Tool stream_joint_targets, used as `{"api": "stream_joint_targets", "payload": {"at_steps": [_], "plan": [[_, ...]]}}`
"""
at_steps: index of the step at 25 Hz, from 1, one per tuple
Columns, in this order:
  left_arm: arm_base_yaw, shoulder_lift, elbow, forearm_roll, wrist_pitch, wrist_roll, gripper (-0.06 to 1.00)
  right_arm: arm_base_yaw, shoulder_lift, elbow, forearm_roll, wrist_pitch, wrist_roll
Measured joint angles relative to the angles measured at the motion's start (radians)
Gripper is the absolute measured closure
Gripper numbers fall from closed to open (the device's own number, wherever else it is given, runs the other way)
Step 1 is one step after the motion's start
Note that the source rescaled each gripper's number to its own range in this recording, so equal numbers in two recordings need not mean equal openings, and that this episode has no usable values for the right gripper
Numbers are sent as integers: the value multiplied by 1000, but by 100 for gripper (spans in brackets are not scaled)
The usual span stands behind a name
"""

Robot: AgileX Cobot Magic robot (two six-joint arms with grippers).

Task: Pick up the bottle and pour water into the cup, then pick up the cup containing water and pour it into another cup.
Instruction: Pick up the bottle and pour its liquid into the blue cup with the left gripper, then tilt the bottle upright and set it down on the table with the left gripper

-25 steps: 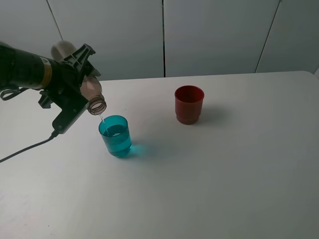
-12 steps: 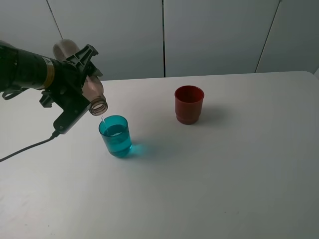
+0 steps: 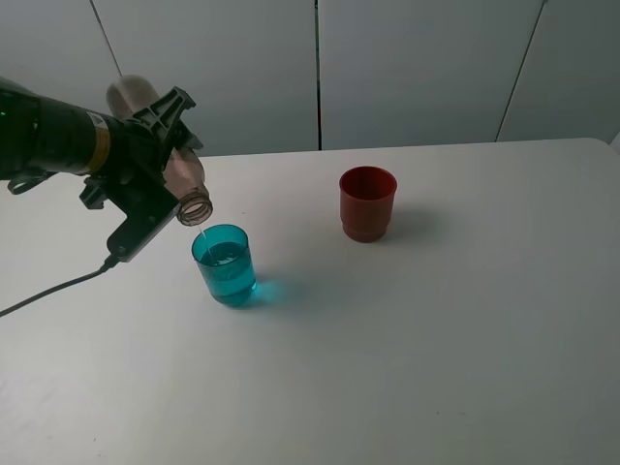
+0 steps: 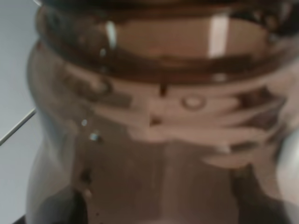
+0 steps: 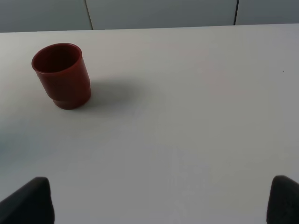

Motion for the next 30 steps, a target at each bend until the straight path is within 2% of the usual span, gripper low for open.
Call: {"api": "stream_joint_targets", "payload": {"at_steps": [8,13,17,19,26,30], "plan": [[0,0,0,0,-24,-13,94,0,0,0,0,0,0],[0,0,0,-3,-69,-132,94,0,0,0,0,0,0],[0,0,0,-60,-127,-259,94,0,0,0,0,0,-2],[0,0,0,-127,-177,-302,94,0,0,0,0,0,-2],[4,0,0,-509,-341,-328,94,0,0,0,0,0,-2],[65,0,19,-728,-468,-330,94,0,0,0,0,0,-2]]}}
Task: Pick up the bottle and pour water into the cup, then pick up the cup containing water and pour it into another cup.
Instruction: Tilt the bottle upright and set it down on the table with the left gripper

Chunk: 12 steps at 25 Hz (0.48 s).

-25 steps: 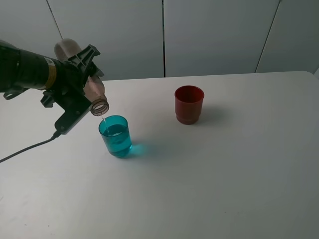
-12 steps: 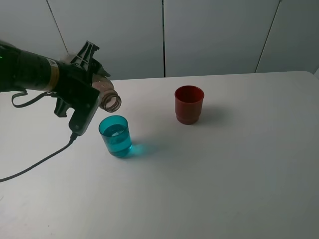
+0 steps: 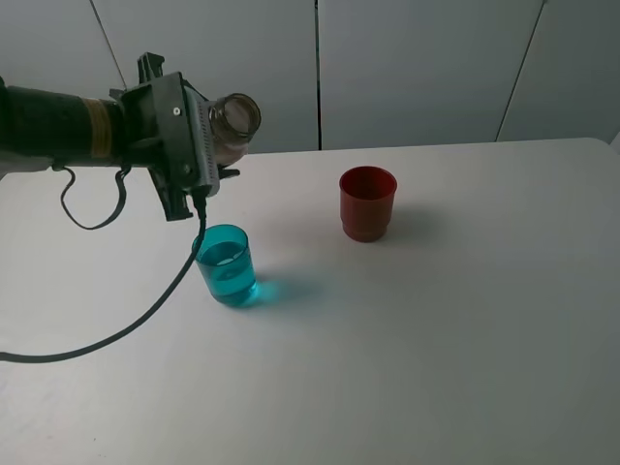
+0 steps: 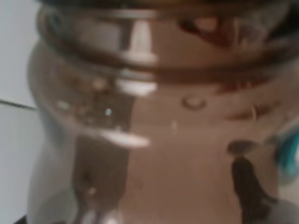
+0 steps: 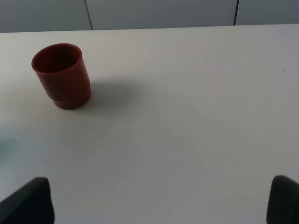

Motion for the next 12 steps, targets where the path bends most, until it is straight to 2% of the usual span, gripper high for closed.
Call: {"api": "stream_joint_targets", "payload": {"at_steps": [6,12], "plan": [[137,0,72,-242,-213,-9,94,0,0,0,0,0,2],[264,42,83,-290,-365,-141,94,0,0,0,0,0,2]]}}
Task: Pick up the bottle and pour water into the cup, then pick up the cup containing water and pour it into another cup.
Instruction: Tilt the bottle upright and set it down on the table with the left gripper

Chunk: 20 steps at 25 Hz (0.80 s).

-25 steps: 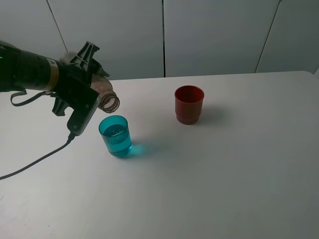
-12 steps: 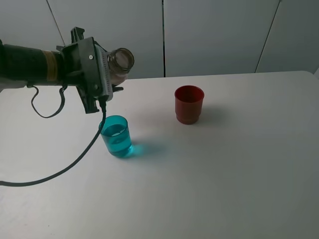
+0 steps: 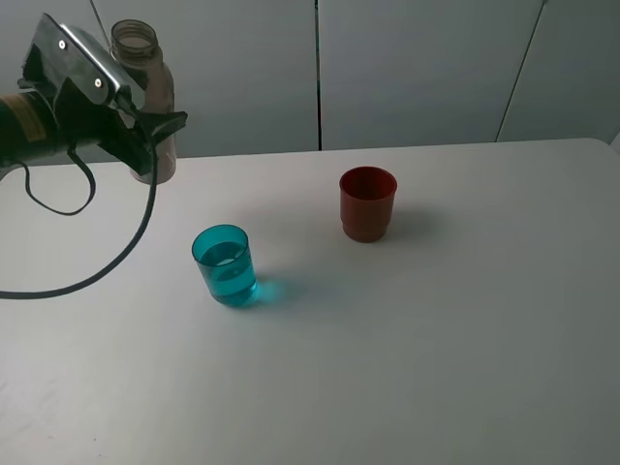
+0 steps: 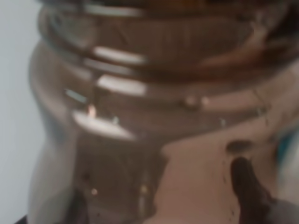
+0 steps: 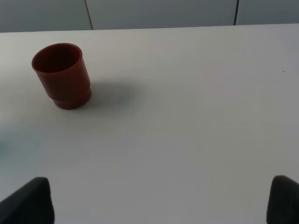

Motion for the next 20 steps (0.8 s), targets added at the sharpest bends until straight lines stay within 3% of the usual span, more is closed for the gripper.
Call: {"api": "stream_joint_targets", "payload": {"at_steps": [5,11,15,20], "plan": [[46,95,0,-35,-91,-61,94,0,0,0,0,0,-2],[52,207,-3,-154,-219,-63,94,0,0,0,0,0,-2],[58,264,-3,-275,-266,-6,94,0,0,0,0,0,-2],[85,341,-20,-327,-363,33,94,0,0,0,0,0,-2]]}}
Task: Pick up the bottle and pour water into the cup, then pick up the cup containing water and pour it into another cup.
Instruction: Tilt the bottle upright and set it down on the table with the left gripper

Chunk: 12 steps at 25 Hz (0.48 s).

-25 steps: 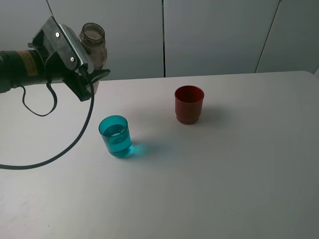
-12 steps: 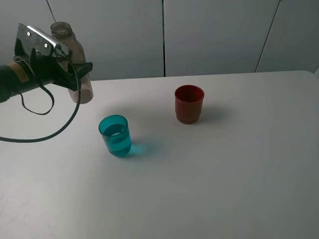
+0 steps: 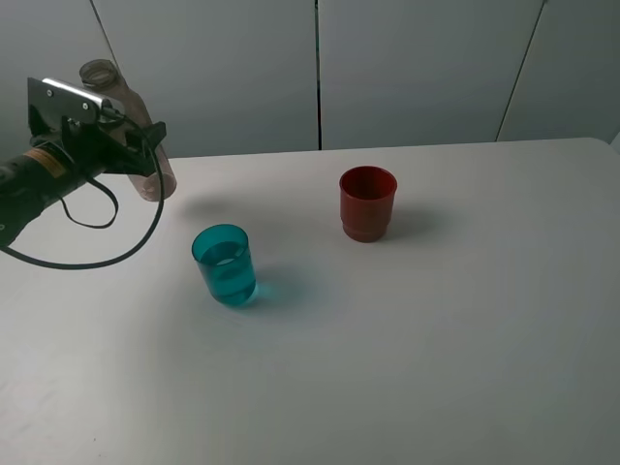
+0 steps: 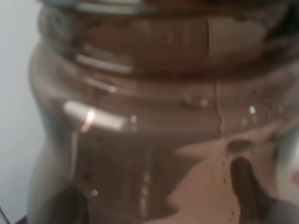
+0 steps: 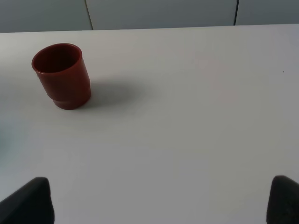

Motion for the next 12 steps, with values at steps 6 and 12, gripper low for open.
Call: {"api": "stream_joint_targets", "payload": {"at_steps": [6,12], "plan": [[28,49,-51,-7,-25,2,94,0,0,0,0,0,2],[81,96,-74,-7,-35,-2,94,0,0,0,0,0,2]]}}
